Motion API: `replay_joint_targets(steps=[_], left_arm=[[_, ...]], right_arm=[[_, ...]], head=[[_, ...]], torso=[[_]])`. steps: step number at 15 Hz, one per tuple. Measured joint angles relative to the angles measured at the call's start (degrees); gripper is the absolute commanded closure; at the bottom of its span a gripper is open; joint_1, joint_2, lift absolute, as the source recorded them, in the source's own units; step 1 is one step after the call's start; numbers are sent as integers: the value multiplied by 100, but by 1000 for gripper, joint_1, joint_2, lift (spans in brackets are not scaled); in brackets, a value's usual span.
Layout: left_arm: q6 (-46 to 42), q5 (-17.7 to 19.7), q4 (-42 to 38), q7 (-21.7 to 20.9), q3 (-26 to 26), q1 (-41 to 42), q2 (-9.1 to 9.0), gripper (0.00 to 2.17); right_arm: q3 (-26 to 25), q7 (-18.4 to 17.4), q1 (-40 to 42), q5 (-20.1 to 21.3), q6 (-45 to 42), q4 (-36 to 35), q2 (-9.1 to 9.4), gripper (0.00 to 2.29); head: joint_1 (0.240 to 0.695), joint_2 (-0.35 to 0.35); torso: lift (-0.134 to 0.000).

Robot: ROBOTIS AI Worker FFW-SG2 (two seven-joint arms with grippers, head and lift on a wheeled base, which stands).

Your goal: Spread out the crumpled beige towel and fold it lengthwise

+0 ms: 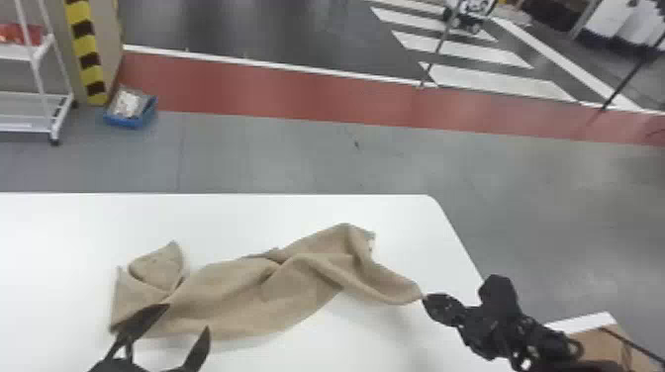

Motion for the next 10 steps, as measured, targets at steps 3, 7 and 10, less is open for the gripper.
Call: replay_joint_targets(steps=[3, 7, 10], left_arm=[[433, 25, 65, -103, -76, -169, -8, 451], [1095, -83, -75, -125, -268, -283, 76, 454], [1346, -91, -195, -129, -234, -282, 147, 988]], right_arm=[[-51, -21, -154, -71, -100, 301, -192, 1443], [-71, -19, -185, -84, -89, 360, -205, 1443], [-96, -19, -186, -112, -100, 369, -204, 1443]], head=[[695, -350], [695, -350], [695, -350]], torso=[[0], [0], [0]])
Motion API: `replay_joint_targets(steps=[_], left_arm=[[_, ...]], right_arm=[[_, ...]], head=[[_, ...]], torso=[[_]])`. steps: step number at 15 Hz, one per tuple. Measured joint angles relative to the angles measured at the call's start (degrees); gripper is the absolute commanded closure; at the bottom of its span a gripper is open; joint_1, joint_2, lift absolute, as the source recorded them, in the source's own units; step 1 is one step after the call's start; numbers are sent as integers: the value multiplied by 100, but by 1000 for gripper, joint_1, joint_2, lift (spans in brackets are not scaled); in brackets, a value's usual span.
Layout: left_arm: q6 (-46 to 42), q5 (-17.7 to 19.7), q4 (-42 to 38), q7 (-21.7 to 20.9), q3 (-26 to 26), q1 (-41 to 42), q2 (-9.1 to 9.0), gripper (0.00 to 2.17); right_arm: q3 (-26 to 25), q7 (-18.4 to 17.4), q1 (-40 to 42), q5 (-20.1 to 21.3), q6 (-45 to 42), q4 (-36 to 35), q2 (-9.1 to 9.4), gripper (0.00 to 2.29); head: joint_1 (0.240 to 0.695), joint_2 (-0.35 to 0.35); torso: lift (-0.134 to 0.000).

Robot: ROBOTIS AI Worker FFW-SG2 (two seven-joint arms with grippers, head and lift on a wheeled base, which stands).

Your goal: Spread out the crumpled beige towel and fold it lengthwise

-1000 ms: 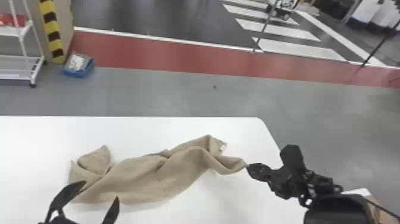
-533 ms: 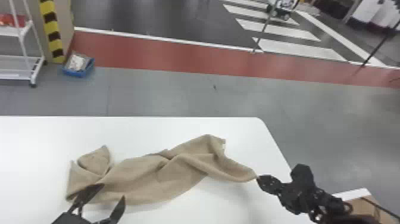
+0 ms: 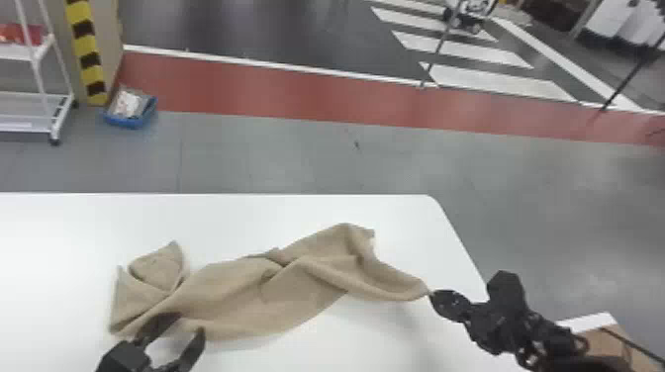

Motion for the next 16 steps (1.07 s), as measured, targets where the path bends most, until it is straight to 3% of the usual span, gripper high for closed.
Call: replay_joint_targets(steps=[2, 4, 5, 6, 11, 16], left_arm=[[81, -3, -12, 7, 52, 1, 7, 1339], [102, -56, -14, 31, 68, 1, 6, 1376], [103, -92, -14, 36, 74, 3, 4, 1565], [103, -115, -15, 39, 76, 10, 4, 1622], [138, -4, -619, 21, 336, 351, 47, 1663], [302, 613, -2279, -114, 1338, 1186, 254, 1663]], right_arm=[[-3, 0, 0, -29, -5, 0, 1, 1443], [-11, 24, 2, -67, -5, -24, 8, 1443], [-32, 51, 15, -85, -7, -53, 20, 1443], [-63, 75, 32, -95, -15, -91, 39, 1443], [-203, 255, 238, -303, -37, -467, 147, 1443], [-736, 972, 373, -1111, 87, -1434, 444, 1443]], head=[[695, -350], [695, -350], [695, -350], [695, -350], [695, -350], [695, -350]], torso=[[0], [0], [0], [0], [0], [0]])
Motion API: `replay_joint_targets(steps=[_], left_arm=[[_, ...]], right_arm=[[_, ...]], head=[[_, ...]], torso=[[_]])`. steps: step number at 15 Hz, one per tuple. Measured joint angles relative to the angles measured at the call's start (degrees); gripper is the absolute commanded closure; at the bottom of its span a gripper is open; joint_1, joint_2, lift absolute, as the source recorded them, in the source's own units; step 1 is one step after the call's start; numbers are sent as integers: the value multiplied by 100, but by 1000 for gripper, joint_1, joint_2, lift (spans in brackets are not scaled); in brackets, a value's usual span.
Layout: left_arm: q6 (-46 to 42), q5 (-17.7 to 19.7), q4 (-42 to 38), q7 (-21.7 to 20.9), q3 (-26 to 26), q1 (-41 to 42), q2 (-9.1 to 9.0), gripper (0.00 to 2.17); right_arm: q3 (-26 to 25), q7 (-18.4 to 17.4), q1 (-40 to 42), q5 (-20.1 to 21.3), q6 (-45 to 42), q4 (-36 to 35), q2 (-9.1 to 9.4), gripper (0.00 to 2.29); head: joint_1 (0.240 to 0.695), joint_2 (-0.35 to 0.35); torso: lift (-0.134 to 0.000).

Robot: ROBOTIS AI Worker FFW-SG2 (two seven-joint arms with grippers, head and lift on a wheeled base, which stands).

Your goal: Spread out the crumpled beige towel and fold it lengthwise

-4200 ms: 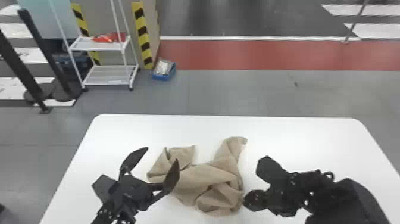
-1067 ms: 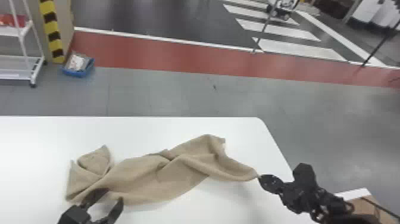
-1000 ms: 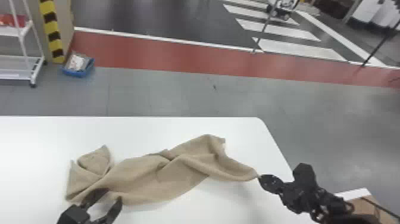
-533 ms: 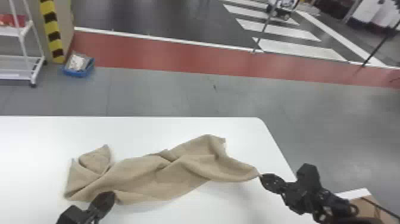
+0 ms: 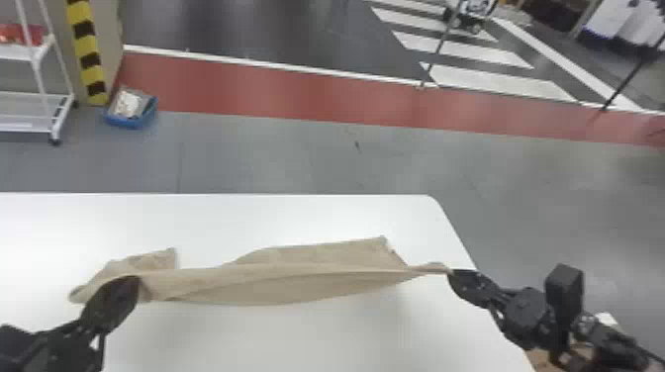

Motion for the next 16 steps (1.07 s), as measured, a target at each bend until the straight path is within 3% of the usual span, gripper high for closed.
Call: replay_joint_targets(steps=[4, 7, 9, 12, 14, 16], left_arm=[[168, 399, -1203, -282, 773, 693, 17, 1663], [199, 547, -1895, -463, 1128, 1137, 18, 1663], [418, 593, -2322, -622, 1271, 1344, 17, 1663], [1066, 431, -2379, -883, 1167, 1158, 7, 1625], [1378, 248, -1917, -909, 870, 803, -54, 984], [1404, 121, -1250, -888, 521, 431, -85, 43]], right_arm=[[-494, 243, 24, -921, 512, -1353, 481, 1447], [-629, 205, 22, -1472, 1067, -1991, 538, 1447], [-648, 147, -47, -1576, 1394, -2224, 541, 1447], [-585, -73, -242, -1312, 1510, -1991, 542, 1447], [-495, -268, -254, -1125, 1278, -1607, 542, 1447], [-409, -587, -254, -1021, 990, -1117, 535, 1447]], head=[[695, -348], [695, -337], [695, -341], [695, -350], [695, -350], [695, -350]], torso=[[0], [0], [0], [0], [0], [0]])
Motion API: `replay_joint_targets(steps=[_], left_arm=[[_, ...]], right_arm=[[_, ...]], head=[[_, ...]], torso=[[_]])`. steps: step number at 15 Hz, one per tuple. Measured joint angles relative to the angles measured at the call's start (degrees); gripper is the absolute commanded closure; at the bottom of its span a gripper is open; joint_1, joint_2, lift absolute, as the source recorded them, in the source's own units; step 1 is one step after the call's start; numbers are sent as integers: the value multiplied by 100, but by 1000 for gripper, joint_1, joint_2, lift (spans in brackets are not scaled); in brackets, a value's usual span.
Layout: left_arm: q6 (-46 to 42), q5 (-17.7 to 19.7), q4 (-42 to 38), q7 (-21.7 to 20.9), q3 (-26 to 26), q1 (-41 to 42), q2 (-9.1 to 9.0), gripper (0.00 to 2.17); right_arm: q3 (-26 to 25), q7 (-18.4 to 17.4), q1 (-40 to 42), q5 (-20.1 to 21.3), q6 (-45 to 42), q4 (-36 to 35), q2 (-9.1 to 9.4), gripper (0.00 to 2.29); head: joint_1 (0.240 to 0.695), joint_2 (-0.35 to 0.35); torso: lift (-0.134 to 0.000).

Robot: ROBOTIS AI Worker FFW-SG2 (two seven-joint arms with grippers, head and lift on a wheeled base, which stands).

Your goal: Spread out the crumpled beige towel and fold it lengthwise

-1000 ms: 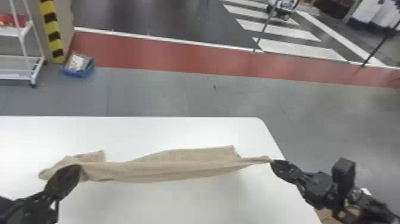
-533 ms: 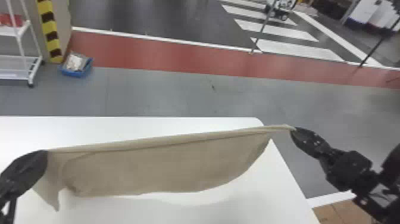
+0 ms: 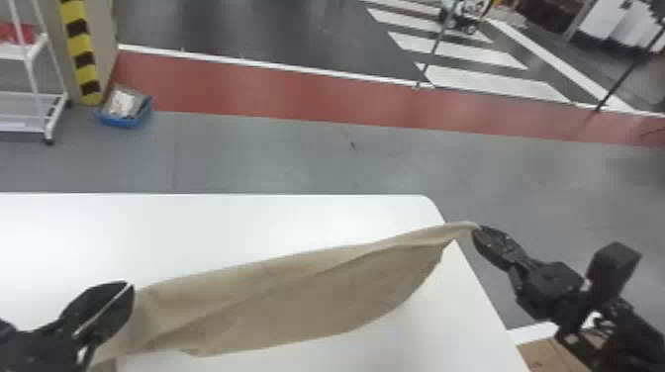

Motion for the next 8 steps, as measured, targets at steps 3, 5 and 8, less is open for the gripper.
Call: replay_joint_targets(steps=[3, 5, 8], left_arm=[[-38, -255, 1019, 150, -489, -563, -89, 6], [-160, -287, 1276, 217, -543, -628, -94, 26], [-580, -287, 1370, 317, -480, -408, 52, 46]], right_arm=[[94, -434, -45, 190, -285, 610, -117, 1447], [111, -565, -93, 261, -494, 951, -234, 1447], [193, -795, -121, 333, -885, 1532, -436, 1447]], head=[[695, -350], [695, -350], [695, -350]], torso=[[0], [0], [0]])
